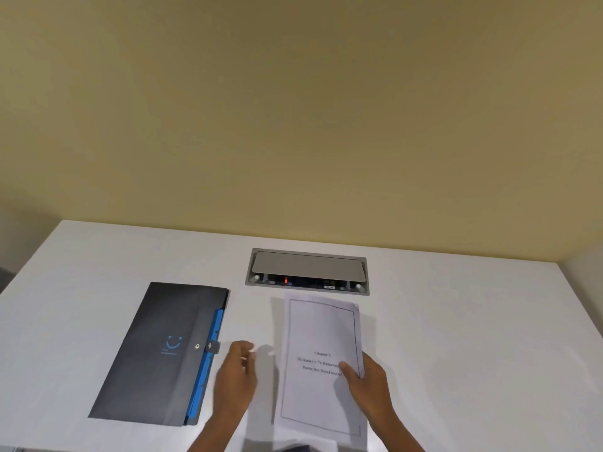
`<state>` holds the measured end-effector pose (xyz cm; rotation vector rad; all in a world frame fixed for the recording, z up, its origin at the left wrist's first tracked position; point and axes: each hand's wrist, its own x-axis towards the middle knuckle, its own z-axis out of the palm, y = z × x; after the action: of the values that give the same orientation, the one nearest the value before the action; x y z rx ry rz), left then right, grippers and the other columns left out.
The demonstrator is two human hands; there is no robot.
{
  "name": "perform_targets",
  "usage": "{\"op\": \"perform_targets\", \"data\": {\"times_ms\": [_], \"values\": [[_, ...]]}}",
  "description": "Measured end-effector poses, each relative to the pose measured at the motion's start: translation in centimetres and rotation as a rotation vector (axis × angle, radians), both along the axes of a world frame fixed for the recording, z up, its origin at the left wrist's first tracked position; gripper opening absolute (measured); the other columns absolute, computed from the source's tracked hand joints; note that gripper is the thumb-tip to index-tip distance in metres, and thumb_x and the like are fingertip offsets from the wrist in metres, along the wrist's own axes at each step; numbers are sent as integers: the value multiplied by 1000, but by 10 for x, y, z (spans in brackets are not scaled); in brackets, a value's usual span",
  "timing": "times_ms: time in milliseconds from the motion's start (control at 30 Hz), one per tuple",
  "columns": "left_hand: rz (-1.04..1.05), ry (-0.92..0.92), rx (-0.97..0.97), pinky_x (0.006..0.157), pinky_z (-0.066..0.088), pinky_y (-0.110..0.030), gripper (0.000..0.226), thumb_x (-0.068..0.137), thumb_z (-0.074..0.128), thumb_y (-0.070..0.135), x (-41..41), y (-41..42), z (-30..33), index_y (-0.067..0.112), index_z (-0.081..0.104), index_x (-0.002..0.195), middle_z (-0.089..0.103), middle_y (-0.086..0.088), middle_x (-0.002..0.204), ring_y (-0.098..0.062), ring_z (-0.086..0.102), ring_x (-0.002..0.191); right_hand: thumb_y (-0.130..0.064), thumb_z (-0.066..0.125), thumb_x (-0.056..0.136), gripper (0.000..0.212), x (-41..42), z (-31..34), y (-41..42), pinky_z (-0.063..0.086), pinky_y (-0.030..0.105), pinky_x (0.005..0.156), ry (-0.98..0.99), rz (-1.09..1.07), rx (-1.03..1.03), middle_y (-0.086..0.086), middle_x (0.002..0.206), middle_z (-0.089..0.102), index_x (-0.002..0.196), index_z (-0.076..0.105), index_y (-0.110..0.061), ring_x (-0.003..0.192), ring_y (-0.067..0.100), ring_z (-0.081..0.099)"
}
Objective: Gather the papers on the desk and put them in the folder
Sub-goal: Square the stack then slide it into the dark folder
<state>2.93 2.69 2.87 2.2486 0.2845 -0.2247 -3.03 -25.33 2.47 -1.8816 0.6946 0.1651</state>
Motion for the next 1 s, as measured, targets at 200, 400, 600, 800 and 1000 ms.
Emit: {"op": "perform_targets", "data": {"times_ms": [200, 400, 600, 800, 1000], "values": [[77, 89, 515, 76, 56, -50, 30, 81, 79, 14, 3, 89, -27, 15, 62, 105, 66, -10, 98, -37, 63, 96, -18, 72, 96, 17, -22, -23, -9, 49, 20, 69, 153, -82, -103, -11, 95, 73, 111, 73, -25, 88, 9, 70], [-65, 243, 636, 85, 49, -61, 96, 54, 95, 30, 3, 124, -50, -3, 52, 133, 55, -27, 128, -47, 52, 119, -18, 74, 95, 16, -48, -26, -8, 49, 26, 71, 217, -128, -135, -18, 86, 70, 106, 70, -29, 83, 1, 66], [-141, 223, 668, 107, 42, -62, 95, 73, 84, 35, 21, 122, -46, 2, 40, 151, 44, -26, 151, -47, 40, 142, -17, 75, 95, 15, -57, -18, -4, 44, 16, 65, 230, -212, -154, -21, 85, 68, 103, 68, -28, 81, -5, 61], [-115, 276, 582, 121, 33, -53, 76, 98, 50, 9, 29, 116, -30, 1, 10, 162, 20, -18, 171, -39, 21, 157, -16, 75, 95, 13, -53, -13, -4, 44, 17, 66, 211, -246, -140, -18, 85, 70, 105, 72, -24, 83, 1, 66], [-24, 226, 357, 96, 57, -48, 73, 96, 55, -4, 35, 108, -3, 5, 22, 161, 48, -21, 154, -38, 65, 118, -20, 73, 97, 17, -37, 7, -9, 50, 25, 69, 121, -256, -107, -15, 92, 74, 114, 74, -22, 88, 2, 68]]}}
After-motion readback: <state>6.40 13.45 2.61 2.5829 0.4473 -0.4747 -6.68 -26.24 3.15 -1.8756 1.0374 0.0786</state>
